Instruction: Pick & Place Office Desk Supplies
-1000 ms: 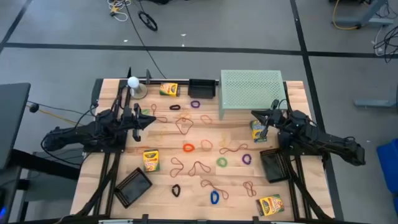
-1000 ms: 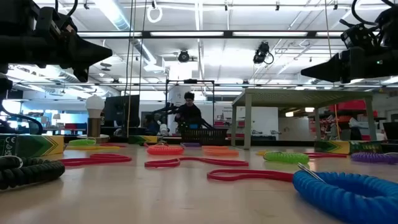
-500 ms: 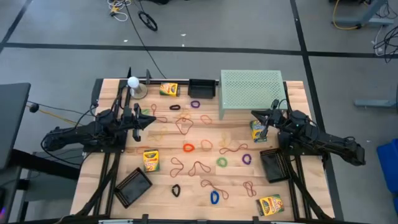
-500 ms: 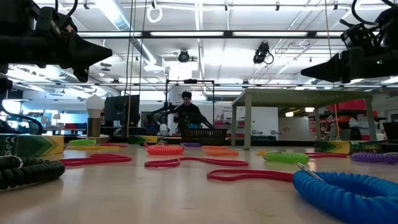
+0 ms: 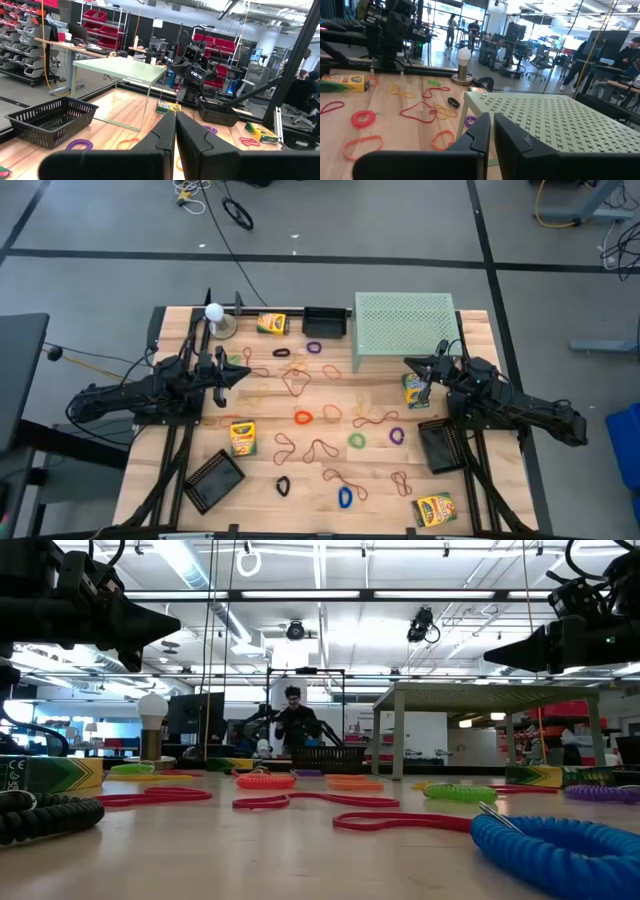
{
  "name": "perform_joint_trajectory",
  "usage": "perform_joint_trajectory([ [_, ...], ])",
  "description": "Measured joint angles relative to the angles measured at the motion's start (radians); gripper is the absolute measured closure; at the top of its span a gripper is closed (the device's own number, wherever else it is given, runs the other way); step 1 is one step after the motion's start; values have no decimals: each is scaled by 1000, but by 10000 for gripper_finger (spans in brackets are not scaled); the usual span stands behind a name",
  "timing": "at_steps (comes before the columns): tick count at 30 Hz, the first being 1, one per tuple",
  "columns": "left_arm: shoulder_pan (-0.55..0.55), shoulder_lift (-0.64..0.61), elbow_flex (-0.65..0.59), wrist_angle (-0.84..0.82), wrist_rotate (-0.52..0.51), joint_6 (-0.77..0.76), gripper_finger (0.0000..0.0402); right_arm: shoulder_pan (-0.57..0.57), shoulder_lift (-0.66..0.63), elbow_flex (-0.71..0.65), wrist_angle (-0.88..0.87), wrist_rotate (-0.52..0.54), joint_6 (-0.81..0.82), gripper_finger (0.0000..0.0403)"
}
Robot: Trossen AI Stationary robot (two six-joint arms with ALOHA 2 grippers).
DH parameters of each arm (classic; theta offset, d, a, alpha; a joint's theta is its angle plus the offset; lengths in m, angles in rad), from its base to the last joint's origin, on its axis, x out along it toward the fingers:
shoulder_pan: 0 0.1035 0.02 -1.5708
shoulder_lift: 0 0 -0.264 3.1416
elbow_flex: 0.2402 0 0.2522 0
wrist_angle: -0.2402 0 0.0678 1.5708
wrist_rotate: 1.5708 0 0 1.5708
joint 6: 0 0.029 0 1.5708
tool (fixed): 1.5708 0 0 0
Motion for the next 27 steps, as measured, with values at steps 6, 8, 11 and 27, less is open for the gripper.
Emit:
perform_joint_trajectory([
  [6,0,0,0,0,0,0,381,0,0,0,0,0,0,369],
  [8,0,0,0,0,0,0,381,0,0,0,0,0,0,369],
  [11,0,0,0,0,0,0,381,0,0,0,0,0,0,369],
  [27,0,0,0,53,3,26,381,0,0,0,0,0,0,369],
])
